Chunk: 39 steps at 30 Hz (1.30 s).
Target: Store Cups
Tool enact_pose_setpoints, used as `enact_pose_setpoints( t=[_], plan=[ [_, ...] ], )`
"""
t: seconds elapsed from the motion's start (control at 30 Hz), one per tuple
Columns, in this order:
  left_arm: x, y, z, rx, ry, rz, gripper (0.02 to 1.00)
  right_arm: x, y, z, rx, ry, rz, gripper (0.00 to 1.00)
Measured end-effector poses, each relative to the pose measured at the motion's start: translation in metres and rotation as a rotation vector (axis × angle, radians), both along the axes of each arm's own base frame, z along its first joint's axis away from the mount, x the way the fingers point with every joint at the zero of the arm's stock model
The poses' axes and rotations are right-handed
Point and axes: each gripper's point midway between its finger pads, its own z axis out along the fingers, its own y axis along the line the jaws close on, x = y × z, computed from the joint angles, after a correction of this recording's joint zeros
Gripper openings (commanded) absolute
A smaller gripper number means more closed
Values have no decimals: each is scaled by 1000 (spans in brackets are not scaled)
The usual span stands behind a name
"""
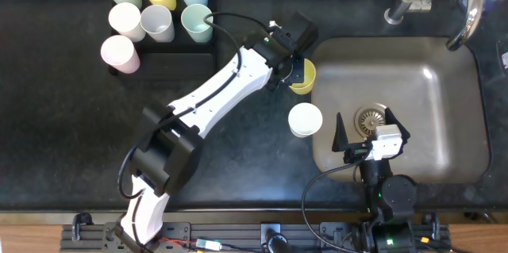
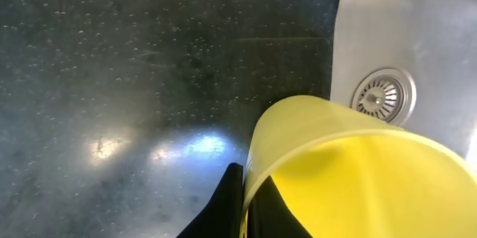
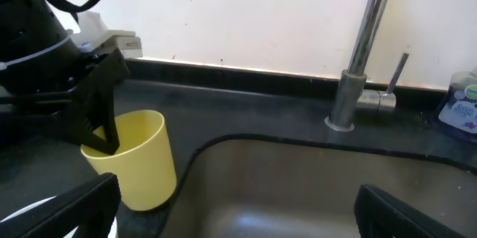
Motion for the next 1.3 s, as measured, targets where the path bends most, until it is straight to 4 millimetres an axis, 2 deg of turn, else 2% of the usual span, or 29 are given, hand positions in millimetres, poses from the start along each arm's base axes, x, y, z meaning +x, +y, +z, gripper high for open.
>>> enact_pose_setpoints(
  t=[0.1, 0.2, 0.27, 0.33, 0.4, 0.43, 0.5, 0.53, 0.6, 0.67, 0.7, 0.9, 0.97, 1.07, 1.3],
  plan=[
    [1, 1, 1, 4, -6, 3, 34, 0, 0, 0, 0, 0, 0, 996],
    [5, 7, 12, 20, -50, 19, 31, 0, 0, 0, 0, 0, 1, 996],
    [7, 21, 32, 37, -103, 51, 31, 0, 0, 0, 0, 0, 0, 998],
    [8, 42, 67, 41, -165, 121, 31, 0, 0, 0, 0, 0, 0, 998],
    [12, 73, 114, 13, -244, 242, 31, 0, 0, 0, 0, 0, 0, 998],
    [14, 95, 139, -14, -285, 327, 34, 0, 0, 0, 0, 0, 0, 998],
    [14, 144, 179, -63, -344, 507, 34, 0, 0, 0, 0, 0, 0, 998],
    [12, 171, 194, -83, -364, 606, 36, 0, 0, 0, 0, 0, 0, 998],
    [5, 223, 208, -103, -382, 800, 34, 0, 0, 0, 0, -1, 0, 998],
    [-5, 263, 203, -94, -361, 966, 34, 0, 0, 0, 0, 0, 0, 996],
    [-10, 278, 195, -87, -333, 1041, 34, 0, 0, 0, 0, 0, 1, 998],
    [-17, 319, 129, -45, -154, 1283, 34, 0, 0, 0, 0, 0, 0, 996],
    [-19, 329, 113, -35, -105, 1336, 34, 0, 0, 0, -1, 0, 0, 998],
    [-18, 338, 100, -29, -67, 1386, 34, 0, 0, 0, 0, 0, 0, 998],
    [-2, 335, 76, -33, -28, 1398, 34, 0, 0, 0, 0, -1, 0, 996]
  ],
)
